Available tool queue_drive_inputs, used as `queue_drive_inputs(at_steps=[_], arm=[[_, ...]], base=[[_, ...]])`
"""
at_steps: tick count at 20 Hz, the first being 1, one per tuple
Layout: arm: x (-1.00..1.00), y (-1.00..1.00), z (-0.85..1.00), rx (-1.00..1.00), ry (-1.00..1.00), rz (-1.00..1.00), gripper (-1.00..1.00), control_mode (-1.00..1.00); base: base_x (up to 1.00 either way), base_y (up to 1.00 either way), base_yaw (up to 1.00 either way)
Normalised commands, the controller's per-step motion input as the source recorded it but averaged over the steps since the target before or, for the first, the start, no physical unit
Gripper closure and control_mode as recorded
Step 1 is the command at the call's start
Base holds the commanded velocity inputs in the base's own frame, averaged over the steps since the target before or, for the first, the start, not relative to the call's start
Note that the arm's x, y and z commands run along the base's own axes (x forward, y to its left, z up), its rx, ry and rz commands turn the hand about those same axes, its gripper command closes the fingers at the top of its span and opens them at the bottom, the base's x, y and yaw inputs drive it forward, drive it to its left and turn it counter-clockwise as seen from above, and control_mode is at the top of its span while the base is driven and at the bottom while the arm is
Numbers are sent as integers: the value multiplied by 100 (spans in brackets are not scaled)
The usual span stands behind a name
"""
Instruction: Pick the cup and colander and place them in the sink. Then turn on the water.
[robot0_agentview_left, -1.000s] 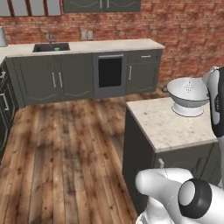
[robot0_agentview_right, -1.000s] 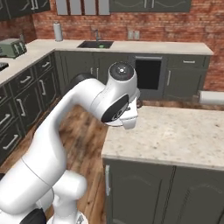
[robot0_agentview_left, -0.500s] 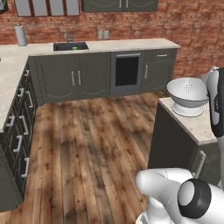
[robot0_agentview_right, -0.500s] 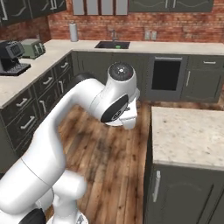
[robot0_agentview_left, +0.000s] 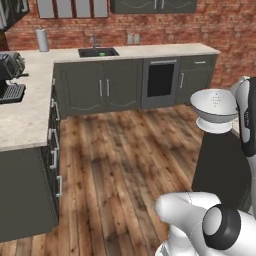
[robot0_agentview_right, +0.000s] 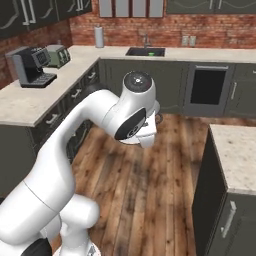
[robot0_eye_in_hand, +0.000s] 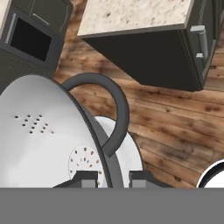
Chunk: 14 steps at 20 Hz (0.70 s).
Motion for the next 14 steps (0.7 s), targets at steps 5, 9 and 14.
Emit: queue_drive_inputs(at_steps=[5,9,14], arm=[[0,0,0,0,0,0,100,100],[0,0,0,0,0,0,100,100],[0,0,0,0,0,0,100,100]], base=[[9,62,0],[35,53,0],[63,32,-1]])
